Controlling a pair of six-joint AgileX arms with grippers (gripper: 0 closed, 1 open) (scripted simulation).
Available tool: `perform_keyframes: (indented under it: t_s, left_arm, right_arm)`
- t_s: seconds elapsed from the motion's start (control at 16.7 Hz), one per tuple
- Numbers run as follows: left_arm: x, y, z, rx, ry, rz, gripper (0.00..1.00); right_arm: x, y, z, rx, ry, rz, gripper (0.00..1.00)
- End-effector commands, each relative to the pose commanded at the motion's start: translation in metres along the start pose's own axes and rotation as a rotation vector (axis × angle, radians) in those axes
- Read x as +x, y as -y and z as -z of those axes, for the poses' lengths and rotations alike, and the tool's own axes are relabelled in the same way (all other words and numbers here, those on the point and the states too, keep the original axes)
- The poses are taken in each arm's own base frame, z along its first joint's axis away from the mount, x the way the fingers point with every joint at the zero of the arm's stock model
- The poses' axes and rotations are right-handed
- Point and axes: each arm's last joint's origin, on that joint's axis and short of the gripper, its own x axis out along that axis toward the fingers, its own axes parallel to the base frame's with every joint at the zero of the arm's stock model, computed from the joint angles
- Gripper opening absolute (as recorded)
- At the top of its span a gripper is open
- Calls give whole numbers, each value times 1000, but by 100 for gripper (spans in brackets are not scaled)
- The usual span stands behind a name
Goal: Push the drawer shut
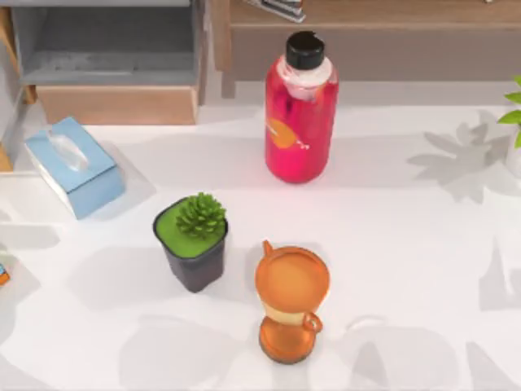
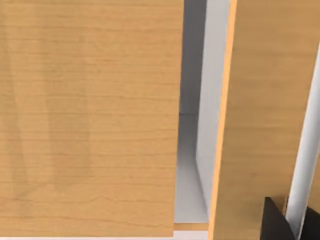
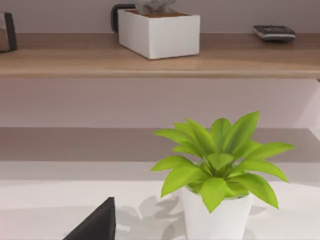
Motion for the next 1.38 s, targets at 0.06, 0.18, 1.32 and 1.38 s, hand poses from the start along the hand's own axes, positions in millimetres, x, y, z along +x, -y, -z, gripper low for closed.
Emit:
perform_keyframes:
  t_s: [0.06,0.18,1.32,1.38]
  left_arm:
    - [1,0,0,0,-1,1,0]
    - [11,3,0,-3,-4,10,0]
    - [121,-3,2,2,-5,-2,0]
    - [124,-3,1,-1,-5,2,0]
  right_arm:
    - [0,0,0,0,0,0,100]
    - [0,0,0,0,0,0,100]
    - [0,0,0,0,0,0,100]
    - [0,0,0,0,0,0,100]
